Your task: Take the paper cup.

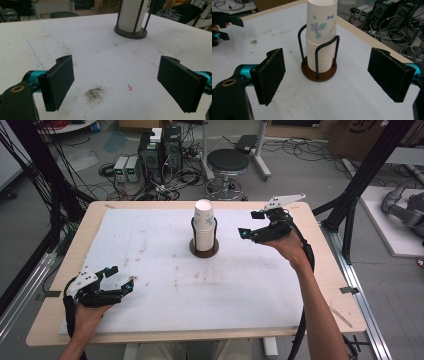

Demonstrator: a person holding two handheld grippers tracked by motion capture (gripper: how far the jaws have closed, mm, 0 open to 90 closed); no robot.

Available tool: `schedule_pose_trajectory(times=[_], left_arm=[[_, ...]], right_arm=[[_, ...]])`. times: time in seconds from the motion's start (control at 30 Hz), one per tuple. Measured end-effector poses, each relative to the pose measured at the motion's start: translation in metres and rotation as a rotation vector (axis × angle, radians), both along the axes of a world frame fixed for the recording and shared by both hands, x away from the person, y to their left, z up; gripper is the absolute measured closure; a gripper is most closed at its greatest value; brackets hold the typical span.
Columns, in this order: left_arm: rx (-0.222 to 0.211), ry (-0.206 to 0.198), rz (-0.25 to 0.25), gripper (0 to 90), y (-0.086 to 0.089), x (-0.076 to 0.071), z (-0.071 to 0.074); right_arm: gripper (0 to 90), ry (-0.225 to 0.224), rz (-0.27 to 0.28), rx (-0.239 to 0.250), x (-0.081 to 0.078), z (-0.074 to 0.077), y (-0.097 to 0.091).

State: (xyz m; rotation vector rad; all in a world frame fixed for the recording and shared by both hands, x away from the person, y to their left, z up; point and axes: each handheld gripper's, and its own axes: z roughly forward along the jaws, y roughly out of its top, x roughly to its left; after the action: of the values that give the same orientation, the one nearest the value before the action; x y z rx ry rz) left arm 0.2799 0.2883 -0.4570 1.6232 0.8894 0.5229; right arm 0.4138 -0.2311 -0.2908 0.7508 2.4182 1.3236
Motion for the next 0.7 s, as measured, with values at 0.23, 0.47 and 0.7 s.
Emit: schedule_pose_trajectory(times=[0.23,0.47,0.7], left_arm=[[-0.002,0.001,-0.004,14.0,0.000,0.000,0.000],[-0.002,0.006,-0.007,14.0,0.000,0.001,0.000],[-0.002,0.004,-0.009,14.0,0.000,0.001,0.000]], right_arm=[[14.7,0.015,0.034,-0.028,0.017,0.007,0.010],[14.7,0.026,0.056,-0.049,0.030,0.016,0.019],[14.7,0.028,0.095,-0.081,0.038,0.028,0.030]])
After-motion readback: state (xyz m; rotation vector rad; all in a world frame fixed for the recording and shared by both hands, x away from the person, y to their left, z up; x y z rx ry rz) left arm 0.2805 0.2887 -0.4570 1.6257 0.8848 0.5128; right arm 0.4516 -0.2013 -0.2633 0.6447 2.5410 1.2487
